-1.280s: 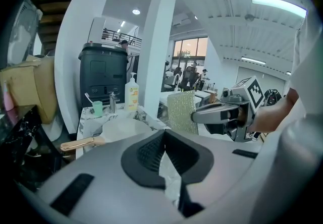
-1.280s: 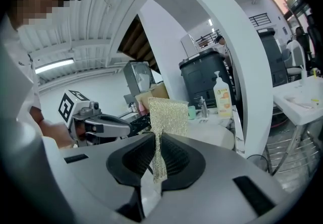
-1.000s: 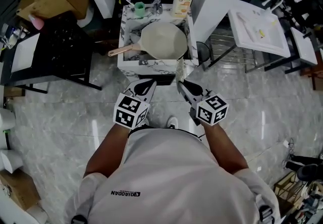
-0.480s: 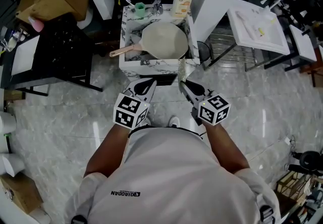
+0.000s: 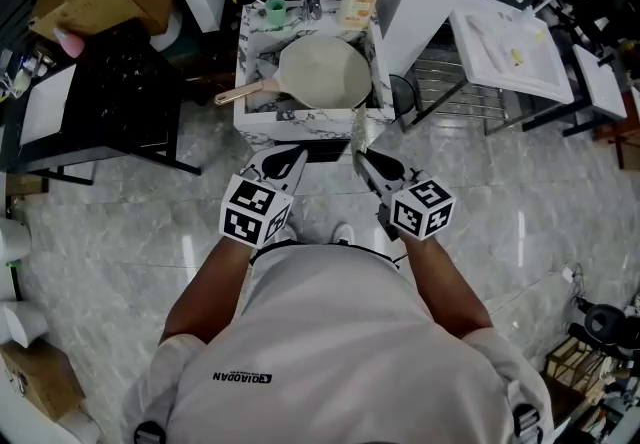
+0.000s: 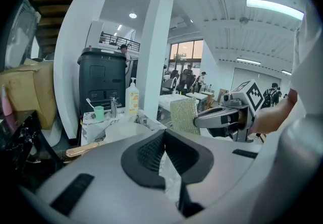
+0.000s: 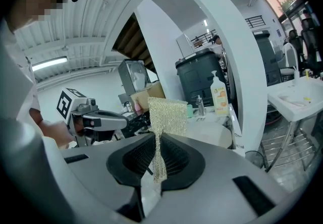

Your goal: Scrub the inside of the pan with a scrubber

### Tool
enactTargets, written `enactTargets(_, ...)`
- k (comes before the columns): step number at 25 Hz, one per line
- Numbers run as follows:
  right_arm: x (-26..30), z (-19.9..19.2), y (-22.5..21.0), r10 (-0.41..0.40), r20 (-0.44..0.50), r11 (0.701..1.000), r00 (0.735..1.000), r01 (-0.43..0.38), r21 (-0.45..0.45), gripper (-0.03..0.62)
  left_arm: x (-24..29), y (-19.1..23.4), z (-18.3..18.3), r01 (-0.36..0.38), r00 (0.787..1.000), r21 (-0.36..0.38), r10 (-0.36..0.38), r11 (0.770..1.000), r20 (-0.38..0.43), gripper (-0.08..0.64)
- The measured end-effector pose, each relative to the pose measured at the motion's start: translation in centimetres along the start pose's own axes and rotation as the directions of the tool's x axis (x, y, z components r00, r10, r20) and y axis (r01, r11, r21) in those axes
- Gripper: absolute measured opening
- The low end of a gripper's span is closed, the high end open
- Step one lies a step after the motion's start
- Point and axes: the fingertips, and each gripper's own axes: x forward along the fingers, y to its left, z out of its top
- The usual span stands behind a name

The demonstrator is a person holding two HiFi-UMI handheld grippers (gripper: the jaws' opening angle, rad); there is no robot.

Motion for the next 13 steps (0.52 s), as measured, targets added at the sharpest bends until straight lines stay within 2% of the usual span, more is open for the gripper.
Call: enactTargets(13, -0.44, -0.38, -0.27, -0.005, -0.014, 1.0, 1.0, 0.005, 0.002, 0.064, 0.22, -0.34, 0.36, -0.004, 1.0, -0.005, 0.004, 1.0, 0.008, 0.014)
